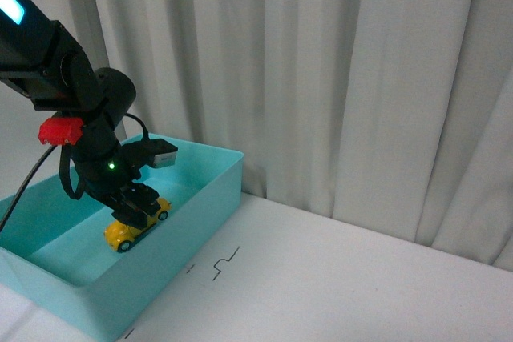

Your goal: Wind up and store yellow beetle toy

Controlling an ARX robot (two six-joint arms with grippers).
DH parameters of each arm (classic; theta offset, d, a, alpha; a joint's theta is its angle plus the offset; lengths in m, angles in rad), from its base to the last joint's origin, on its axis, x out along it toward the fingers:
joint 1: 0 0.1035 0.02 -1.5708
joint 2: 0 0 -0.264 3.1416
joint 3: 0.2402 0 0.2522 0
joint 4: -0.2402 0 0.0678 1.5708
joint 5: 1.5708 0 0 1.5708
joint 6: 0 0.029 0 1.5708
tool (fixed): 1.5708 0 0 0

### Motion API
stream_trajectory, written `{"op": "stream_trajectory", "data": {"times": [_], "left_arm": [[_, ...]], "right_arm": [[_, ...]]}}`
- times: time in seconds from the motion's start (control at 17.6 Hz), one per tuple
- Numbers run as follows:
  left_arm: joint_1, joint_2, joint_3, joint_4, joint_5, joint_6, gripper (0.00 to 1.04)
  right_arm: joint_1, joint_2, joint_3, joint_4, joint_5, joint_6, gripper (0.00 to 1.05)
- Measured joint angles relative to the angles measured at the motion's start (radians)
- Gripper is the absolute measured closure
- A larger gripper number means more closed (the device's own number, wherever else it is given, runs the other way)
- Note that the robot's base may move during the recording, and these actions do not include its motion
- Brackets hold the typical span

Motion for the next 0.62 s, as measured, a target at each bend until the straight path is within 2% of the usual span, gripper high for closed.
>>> {"op": "stream_trajectory", "data": {"times": [0.11,0.28,0.4,0.62], "left_arm": [[0.0,0.004,0.0,0.0,0.005,0.01,0.32],[0.006,0.003,0.003,-0.006,0.028,0.021,0.05],[0.019,-0.018,0.003,0.009,0.061,0.031,0.07],[0.041,-0.225,-0.034,0.097,0.229,0.029,0.07]], "right_arm": [[0.0,0.0,0.0,0.0,0.0,0.0,0.07],[0.0,0.0,0.0,0.0,0.0,0.0,0.07],[0.0,0.0,0.0,0.0,0.0,0.0,0.07],[0.0,0.0,0.0,0.0,0.0,0.0,0.07]]}}
